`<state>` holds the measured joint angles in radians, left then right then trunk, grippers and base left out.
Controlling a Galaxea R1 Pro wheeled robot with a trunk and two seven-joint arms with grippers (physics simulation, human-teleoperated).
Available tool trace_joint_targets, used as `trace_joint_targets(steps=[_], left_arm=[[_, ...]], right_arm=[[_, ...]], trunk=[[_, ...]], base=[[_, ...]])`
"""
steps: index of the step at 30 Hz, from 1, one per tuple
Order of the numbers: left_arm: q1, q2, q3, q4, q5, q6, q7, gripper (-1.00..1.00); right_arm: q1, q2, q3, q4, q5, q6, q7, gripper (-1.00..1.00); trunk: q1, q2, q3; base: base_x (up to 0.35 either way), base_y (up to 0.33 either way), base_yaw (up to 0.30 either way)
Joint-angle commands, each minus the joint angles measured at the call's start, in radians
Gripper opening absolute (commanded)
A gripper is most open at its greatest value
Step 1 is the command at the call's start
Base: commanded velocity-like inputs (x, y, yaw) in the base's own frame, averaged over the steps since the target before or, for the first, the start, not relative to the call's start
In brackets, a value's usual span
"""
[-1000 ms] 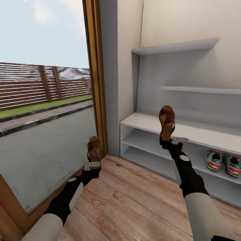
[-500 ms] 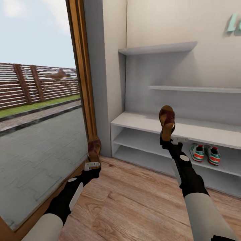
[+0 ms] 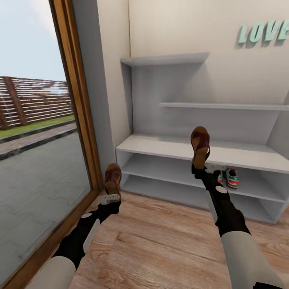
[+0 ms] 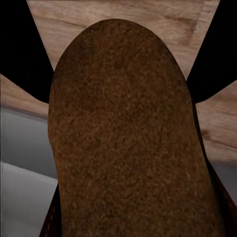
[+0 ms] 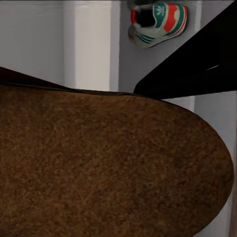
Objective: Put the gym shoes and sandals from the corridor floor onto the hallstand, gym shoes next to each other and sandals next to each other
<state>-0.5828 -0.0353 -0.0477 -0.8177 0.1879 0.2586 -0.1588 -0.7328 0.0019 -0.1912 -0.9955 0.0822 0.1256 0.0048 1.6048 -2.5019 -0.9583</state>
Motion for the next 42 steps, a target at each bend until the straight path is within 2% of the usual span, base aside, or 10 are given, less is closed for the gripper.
trace_joint_targets(steps=[1, 18, 24, 29, 42], left_arm=[[0.0, 0.0, 0.0, -0.001, 0.01, 0.007, -0.001, -1.0], [0.0, 0.0, 0.0, -0.001, 0.01, 0.007, -0.001, -1.0], [-0.001, 0.0, 0.0, -0.001, 0.01, 0.007, -0.001, -1.0], [-0.001, 0.0, 0.0, -0.001, 0.01, 0.007, -0.001, -1.0], [0.0, 0.0, 0.0, 0.0, 0.011, 0.007, -0.001, -1.0]], right_arm=[[0.0, 0.0, -0.001, -0.002, 0.005, 0.006, -0.002, -1.0], [0.0, 0.0, -0.001, -0.002, 0.005, 0.006, -0.002, -1.0], [0.0, 0.0, -0.001, -0.002, 0.005, 0.006, -0.002, -1.0], [0.0, 0.0, -0.001, -0.002, 0.008, 0.006, -0.002, -1.0], [0.0, 0.0, 0.0, -0.002, 0.005, 0.007, -0.002, -1.0]], trunk=[[0.0, 0.0, -0.001], [0.0, 0.0, -0.001], [0.0, 0.0, -0.001], [0.0, 0.0, -0.001], [0.0, 0.0, -0.001]], base=[[0.0, 0.0, -0.278], [0.0, 0.002, -0.278], [0.103, 0.188, -0.271], [0.103, 0.166, -0.065], [0.003, 0.005, -0.002]])
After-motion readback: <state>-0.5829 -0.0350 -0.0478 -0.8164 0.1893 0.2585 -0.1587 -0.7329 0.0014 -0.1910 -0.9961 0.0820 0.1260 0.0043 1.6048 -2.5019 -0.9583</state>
